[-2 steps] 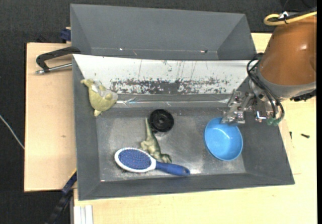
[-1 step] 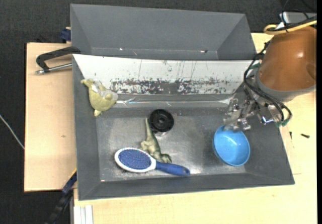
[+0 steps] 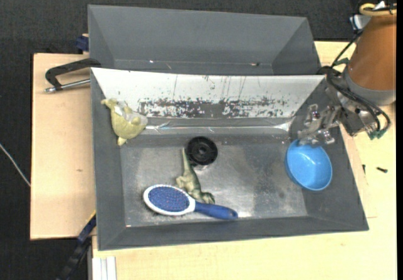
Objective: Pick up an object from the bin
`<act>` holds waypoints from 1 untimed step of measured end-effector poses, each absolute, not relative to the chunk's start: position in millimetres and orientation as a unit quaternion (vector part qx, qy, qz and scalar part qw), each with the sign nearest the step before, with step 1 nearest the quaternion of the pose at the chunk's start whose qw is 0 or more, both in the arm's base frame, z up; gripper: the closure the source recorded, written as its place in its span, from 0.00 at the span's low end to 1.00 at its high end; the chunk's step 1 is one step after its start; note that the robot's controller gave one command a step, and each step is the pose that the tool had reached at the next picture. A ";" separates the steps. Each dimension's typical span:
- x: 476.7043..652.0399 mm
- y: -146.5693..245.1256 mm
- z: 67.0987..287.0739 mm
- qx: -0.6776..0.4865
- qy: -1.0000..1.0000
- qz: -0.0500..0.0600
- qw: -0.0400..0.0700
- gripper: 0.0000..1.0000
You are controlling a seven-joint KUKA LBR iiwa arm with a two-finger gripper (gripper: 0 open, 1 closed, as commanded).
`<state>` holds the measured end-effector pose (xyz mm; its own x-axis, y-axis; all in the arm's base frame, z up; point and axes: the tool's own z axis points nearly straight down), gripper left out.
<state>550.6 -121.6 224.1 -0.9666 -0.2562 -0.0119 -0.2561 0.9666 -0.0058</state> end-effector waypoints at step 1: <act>562.2 -131.3 214.6 -0.129 0.992 -0.001 0.004 1.00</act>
Offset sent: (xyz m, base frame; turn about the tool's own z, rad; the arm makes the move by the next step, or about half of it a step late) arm 0.0095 -0.0099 -0.0101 -0.0007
